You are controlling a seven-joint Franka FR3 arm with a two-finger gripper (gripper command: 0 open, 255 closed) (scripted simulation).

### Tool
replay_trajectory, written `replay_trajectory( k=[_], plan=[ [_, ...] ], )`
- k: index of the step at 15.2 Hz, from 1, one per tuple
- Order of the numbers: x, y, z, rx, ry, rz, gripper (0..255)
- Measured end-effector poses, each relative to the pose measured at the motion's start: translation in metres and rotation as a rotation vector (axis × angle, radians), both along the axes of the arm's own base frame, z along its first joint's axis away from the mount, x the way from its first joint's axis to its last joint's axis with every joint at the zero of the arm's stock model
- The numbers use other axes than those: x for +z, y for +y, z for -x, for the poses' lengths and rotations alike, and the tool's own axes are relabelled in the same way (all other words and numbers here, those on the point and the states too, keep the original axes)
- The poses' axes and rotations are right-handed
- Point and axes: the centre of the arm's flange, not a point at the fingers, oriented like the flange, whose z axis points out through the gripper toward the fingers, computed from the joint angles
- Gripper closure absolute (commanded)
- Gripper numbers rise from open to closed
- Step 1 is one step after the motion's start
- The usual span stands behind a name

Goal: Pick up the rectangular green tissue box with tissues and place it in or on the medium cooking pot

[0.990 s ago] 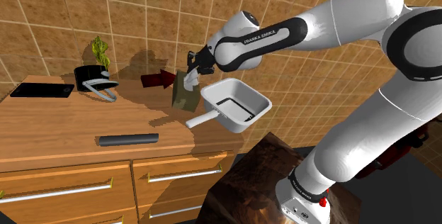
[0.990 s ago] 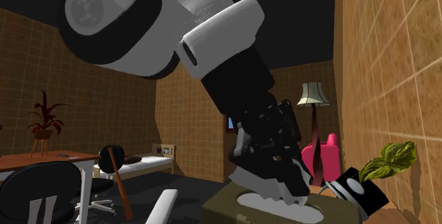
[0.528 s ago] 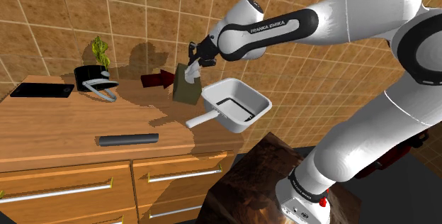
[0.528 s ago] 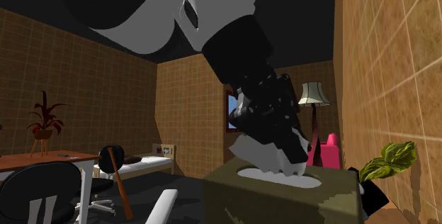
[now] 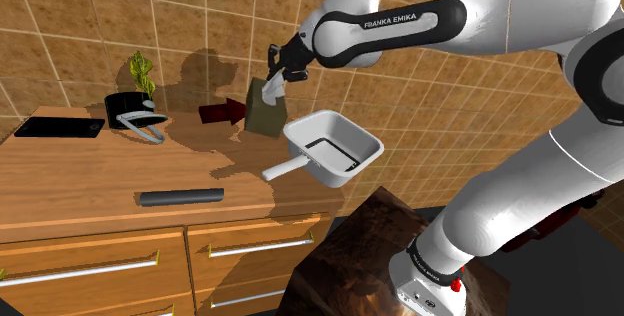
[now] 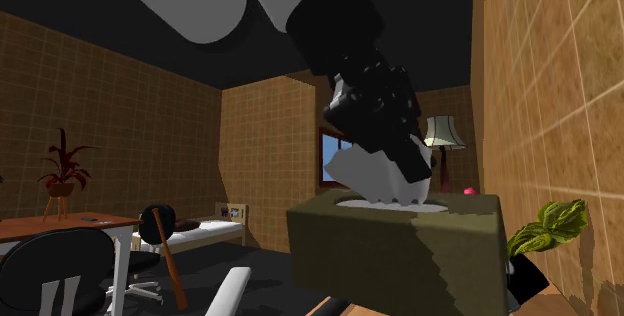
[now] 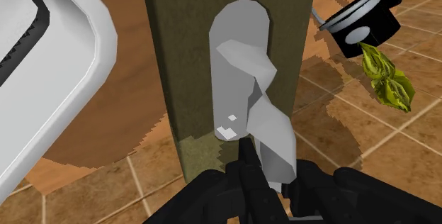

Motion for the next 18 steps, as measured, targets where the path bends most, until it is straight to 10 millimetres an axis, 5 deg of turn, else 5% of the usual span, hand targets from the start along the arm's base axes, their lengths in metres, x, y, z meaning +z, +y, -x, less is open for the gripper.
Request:
replay_trajectory(
  k=[10, 18],
  plan=[
    [0.052, -0.003, 0.005, 0.000, 0.000, 0.000, 255],
    [0.081, -0.038, 0.089, -0.001, 0.000, 0.001, 255]
  ],
)
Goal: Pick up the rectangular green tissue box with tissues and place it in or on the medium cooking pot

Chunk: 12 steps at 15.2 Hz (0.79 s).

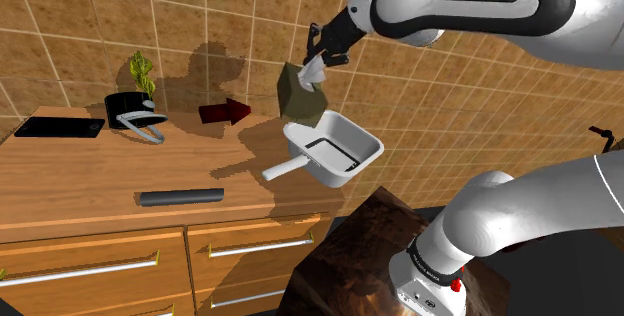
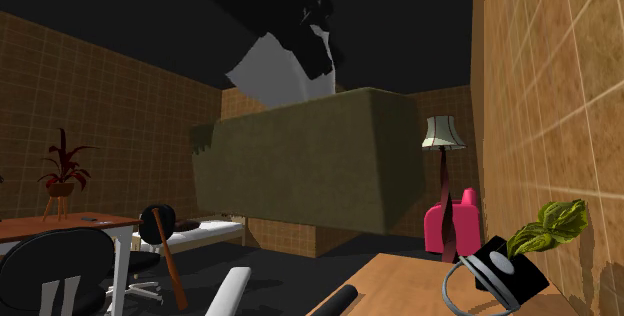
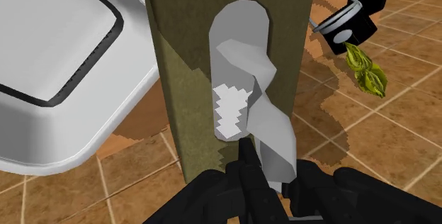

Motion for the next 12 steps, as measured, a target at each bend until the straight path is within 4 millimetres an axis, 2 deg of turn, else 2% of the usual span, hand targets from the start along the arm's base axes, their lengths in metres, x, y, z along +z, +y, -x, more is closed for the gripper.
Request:
replay_trajectory(
  k=[2, 5, 8, 12],
  plan=[
    [0.005, -0.013, 0.029, 0.000, 0.000, -0.001, 255],
    [0.017, -0.028, 0.061, 0.000, -0.001, -0.001, 255],
    [0.009, -0.030, 0.069, 0.001, 0.000, -0.001, 255],
    [-0.010, -0.032, 0.069, 0.001, 0.001, -0.001, 255]
  ],
)
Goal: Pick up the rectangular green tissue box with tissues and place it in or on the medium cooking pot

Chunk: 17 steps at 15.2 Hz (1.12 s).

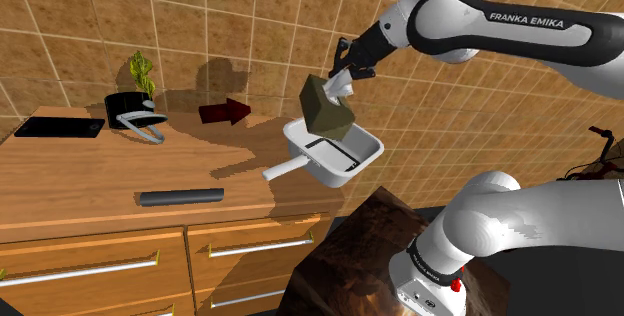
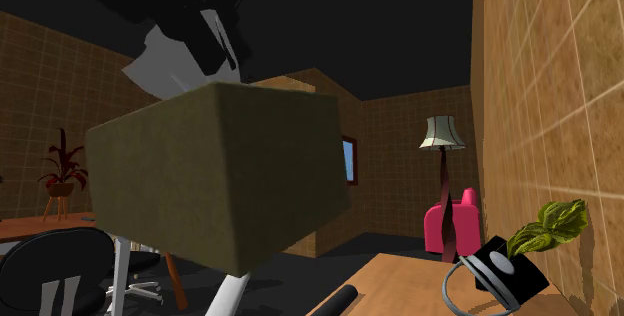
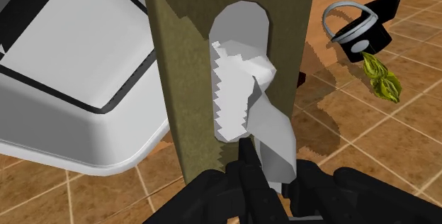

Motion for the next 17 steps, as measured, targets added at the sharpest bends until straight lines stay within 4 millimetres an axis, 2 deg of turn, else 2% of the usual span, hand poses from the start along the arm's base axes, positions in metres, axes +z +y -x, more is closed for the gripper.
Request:
replay_trajectory(
  k=[14, 17],
  plan=[
    [-0.076, 0.000, 0.001, 0.000, 0.000, 0.000, 255],
    [-0.086, 0.000, 0.001, 0.000, -0.002, 0.000, 255]
  ],
)
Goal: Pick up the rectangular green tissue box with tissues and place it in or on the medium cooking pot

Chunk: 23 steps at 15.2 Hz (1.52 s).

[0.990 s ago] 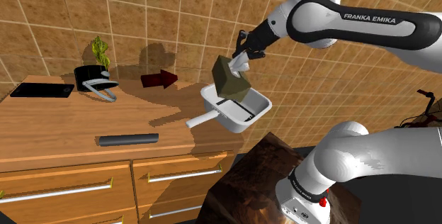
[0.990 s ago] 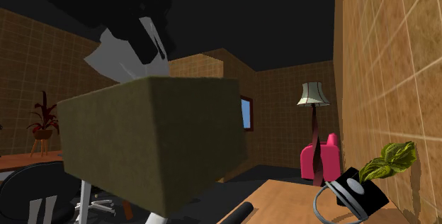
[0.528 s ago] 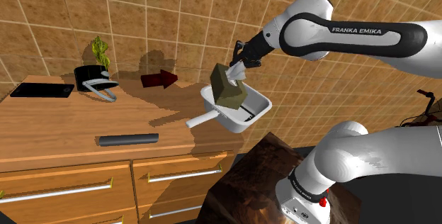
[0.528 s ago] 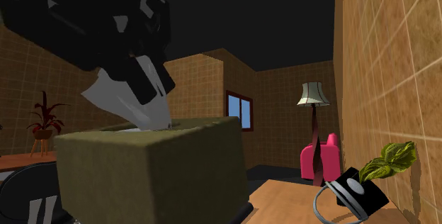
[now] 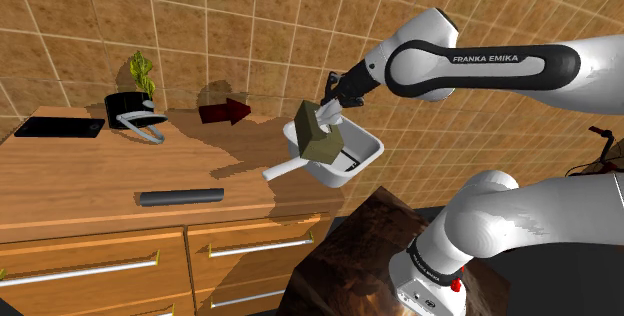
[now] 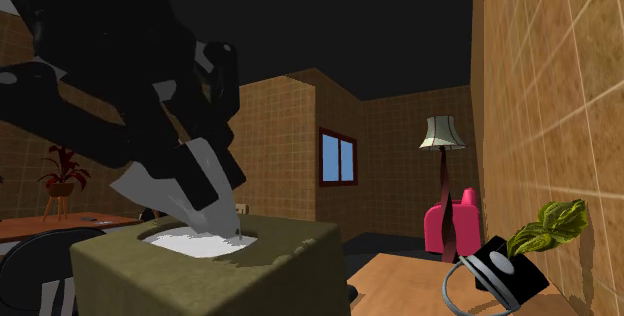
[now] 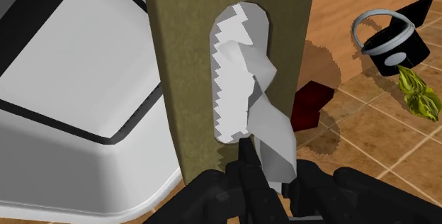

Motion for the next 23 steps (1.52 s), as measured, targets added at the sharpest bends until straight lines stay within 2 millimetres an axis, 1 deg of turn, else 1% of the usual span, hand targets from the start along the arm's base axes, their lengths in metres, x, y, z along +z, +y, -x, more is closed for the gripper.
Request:
replay_trajectory(
  k=[5, 6, 12, 13, 14, 15, 17, 23],
  plan=[
    [-0.001, -0.001, 0.000, -0.001, -0.004, 0.000, 255],
    [-0.001, -0.001, 0.000, -0.001, -0.005, 0.000, 0],
    [-0.003, 0.000, 0.001, 0.000, 0.001, 0.000, 0],
    [0.001, -0.001, 0.004, 0.000, 0.001, 0.000, 0],
    [0.010, -0.001, 0.008, 0.000, 0.000, 0.000, 0],
    [0.022, -0.005, 0.014, 0.000, -0.002, 0.000, 0],
    [0.036, -0.007, 0.023, 0.000, -0.001, 0.000, 0],
    [0.039, -0.007, 0.027, 0.000, 0.001, 0.000, 0]
  ],
)
